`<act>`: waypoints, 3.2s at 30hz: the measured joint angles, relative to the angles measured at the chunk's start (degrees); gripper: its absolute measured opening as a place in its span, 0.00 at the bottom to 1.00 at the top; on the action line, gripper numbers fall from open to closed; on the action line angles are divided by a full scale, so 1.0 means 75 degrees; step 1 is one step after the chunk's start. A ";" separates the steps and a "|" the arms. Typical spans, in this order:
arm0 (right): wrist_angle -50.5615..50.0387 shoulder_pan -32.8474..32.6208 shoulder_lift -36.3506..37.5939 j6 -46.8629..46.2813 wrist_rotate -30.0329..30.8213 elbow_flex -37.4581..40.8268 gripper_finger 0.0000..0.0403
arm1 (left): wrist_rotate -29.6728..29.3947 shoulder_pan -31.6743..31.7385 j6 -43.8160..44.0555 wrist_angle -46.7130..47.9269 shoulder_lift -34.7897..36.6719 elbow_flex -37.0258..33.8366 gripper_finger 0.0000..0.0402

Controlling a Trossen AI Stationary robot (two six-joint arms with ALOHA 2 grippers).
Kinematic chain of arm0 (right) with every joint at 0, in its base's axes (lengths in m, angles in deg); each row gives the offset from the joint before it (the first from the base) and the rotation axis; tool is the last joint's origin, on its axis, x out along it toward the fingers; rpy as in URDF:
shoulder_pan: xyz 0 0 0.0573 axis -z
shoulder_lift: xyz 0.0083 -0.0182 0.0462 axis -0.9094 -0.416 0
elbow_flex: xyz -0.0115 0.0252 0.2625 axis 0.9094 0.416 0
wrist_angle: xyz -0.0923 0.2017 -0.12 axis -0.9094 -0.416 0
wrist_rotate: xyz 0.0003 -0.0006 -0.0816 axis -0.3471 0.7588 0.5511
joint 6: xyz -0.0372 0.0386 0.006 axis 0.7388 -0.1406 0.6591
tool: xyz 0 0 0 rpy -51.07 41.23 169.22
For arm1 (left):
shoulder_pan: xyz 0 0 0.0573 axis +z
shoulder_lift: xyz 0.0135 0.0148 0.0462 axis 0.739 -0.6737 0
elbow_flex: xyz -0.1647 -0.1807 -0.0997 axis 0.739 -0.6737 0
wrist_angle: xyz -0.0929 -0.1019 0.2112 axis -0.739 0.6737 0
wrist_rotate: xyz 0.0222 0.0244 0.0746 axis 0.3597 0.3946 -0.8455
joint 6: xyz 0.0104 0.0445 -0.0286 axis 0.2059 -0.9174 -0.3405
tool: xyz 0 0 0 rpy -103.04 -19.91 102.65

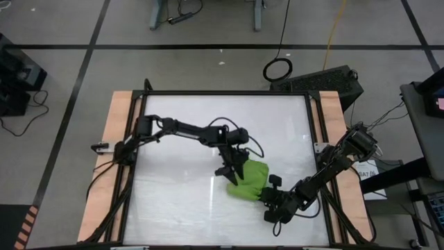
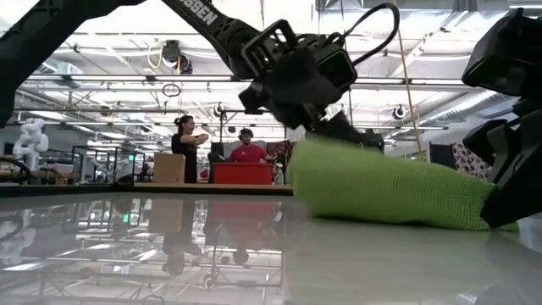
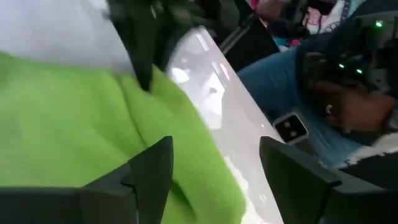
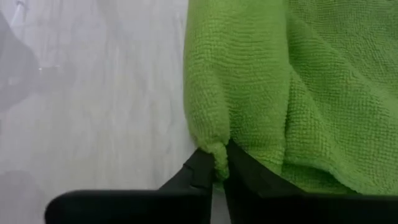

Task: Roll towel
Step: Roll the green microfiber cloth

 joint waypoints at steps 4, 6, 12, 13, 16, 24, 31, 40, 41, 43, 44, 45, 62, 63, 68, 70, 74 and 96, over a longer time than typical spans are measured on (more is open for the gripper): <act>-0.0012 -0.0002 -0.0003 -0.0003 -0.0030 0.0000 0.03 | -0.0249 0.0252 -0.0189 0.0147 0.0112 0.0160 0.57; -0.0006 -0.0003 0.0000 0.0003 -0.0040 0.0003 0.01 | -0.0853 0.0312 -0.0445 0.0222 0.0122 0.0175 0.56; 0.0026 -0.0003 -0.0005 0.0034 -0.0060 0.0008 0.01 | -0.2096 0.0327 -0.1300 0.0362 -0.0200 0.0160 0.51; 0.0044 -0.0003 -0.0006 0.0037 -0.0067 0.0009 0.01 | -0.2144 0.0320 -0.1336 0.0376 -0.0278 0.0159 0.51; 0.0099 -0.0006 -0.0006 0.0044 -0.0136 0.0006 0.01 | -0.2226 0.0311 -0.1405 0.0644 -0.0545 0.0159 0.48; 0.0090 0.0032 0.0216 0.0259 -0.0347 0.0020 0.01 | -0.3036 0.0432 -0.1789 0.1894 -0.0626 0.0147 0.43; -0.0059 0.0326 0.0408 0.0559 -0.0747 0.0020 0.01 | -0.3186 0.0520 -0.1743 0.2566 -0.0604 0.0144 0.42; -0.0084 0.0684 0.0758 0.1740 -0.1165 0.0032 0.01 | -0.2874 0.0495 -0.1586 0.2818 -0.0530 0.0435 0.42; -0.0082 0.0748 0.0761 0.1792 -0.1376 0.0032 0.01 | -0.2909 0.0487 -0.1596 0.2809 -0.0481 0.0447 0.42; -0.0118 0.0878 0.0766 0.1795 -0.1710 0.0032 0.01 | -0.3099 0.0470 -0.1665 0.2815 -0.0365 0.0472 0.42; -0.0158 0.0918 0.0766 0.1798 -0.1800 0.0032 0.01 | -0.3228 0.0462 -0.1680 0.2838 -0.0283 0.0482 0.42; -0.0166 0.0960 0.0769 0.1808 -0.1899 0.0032 0.01 | -0.3361 0.0476 -0.1705 0.2851 -0.0186 0.0483 0.42; -0.0163 0.1315 0.0781 0.1043 -0.2346 0.0020 0.01 | -0.3056 0.0028 -0.2187 0.3358 0.1152 0.0532 0.50; -0.0165 0.1314 0.0781 0.0996 -0.2338 0.0020 0.01 | -0.3065 -0.0101 -0.2327 0.3472 0.1211 0.0495 0.50; -0.0181 0.1302 0.0784 0.0797 -0.2294 0.0020 0.01 | -0.3637 -0.0815 -0.2798 0.3345 0.1343 0.0067 0.49; -0.0178 0.1300 0.0784 0.0751 -0.2273 0.0020 0.01 | -0.3884 -0.1031 -0.2797 0.3023 0.1343 -0.0165 0.49; -0.0178 0.1300 0.0784 0.0663 -0.2245 0.0020 0.01 | -0.4368 -0.1355 -0.2607 0.2123 0.1349 -0.0614 0.49; -0.0117 0.1300 0.0784 0.0252 -0.2235 0.0020 0.01 | -0.5996 -0.1869 -0.2123 -0.1188 0.1366 -0.2624 0.49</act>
